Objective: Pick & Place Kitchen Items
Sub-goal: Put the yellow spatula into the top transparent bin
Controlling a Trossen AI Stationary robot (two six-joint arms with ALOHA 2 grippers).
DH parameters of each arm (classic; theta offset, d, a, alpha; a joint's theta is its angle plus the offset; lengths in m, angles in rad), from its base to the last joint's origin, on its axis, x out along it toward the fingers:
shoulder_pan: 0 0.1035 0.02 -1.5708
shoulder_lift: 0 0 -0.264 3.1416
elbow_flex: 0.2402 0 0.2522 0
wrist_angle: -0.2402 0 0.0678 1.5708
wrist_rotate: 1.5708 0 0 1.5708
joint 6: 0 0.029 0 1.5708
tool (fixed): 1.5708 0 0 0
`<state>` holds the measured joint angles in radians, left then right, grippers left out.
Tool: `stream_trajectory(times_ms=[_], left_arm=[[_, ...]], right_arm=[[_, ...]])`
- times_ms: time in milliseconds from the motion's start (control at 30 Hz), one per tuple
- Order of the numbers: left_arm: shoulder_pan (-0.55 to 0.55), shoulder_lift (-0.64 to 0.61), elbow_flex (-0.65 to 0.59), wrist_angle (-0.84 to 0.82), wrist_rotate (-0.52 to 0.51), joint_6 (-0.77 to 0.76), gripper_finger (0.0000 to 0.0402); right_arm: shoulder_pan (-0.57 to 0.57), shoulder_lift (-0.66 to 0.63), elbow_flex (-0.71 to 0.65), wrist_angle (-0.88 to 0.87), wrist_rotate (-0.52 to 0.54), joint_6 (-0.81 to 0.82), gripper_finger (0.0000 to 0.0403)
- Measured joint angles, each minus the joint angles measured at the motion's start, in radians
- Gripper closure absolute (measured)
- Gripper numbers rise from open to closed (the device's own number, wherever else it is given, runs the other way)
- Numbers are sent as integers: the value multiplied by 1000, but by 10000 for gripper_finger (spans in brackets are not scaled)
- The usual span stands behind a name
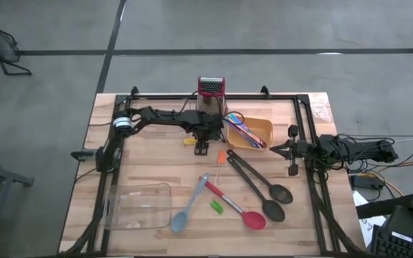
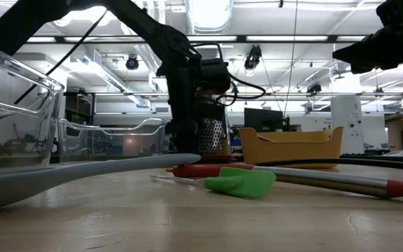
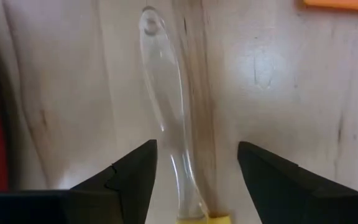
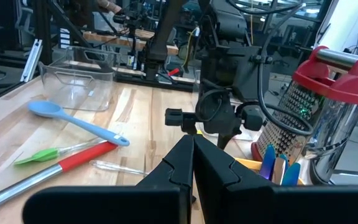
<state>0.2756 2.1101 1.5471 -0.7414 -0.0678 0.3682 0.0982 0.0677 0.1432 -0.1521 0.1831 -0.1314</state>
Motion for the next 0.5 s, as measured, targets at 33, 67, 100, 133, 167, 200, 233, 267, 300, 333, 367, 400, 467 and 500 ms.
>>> stream_trajectory(times_ms=[33,67,100,133,167,200,233,267,300,333,367,400,467,500], left_arm=[[0,0,-1,0,4,-4,170],[0,0,-1,0,9,-6,175],[0,0,-1,-1,18,-7,183],[0,0,-2,-1,27,-9,192],[1,0,-2,-2,37,-13,204],[1,0,-3,-3,47,-16,217],[1,0,-3,-3,58,-21,232],[1,0,-5,-3,77,-22,248],[2,0,-6,-3,97,-22,265],[4,0,-7,-3,113,-22,282],[5,1,-8,-3,123,-22,299],[5,1,-8,-3,129,-23,317],[6,1,-8,-3,136,-23,351],[6,1,-8,-3,137,-23,367]], right_arm=[[0,0,0,0,0,0,394],[0,0,0,-1,0,0,394],[0,0,0,-1,0,0,394],[0,0,0,-1,0,0,394],[0,0,0,-1,0,0,394],[0,0,0,0,0,0,394],[0,0,0,0,0,0,394],[0,0,0,-1,0,0,394],[0,0,0,-1,0,0,394],[0,0,0,0,0,0,394],[0,0,0,0,0,0,394],[0,0,0,-1,0,0,394],[0,0,0,-1,0,0,394],[0,0,0,-1,0,0,394]])
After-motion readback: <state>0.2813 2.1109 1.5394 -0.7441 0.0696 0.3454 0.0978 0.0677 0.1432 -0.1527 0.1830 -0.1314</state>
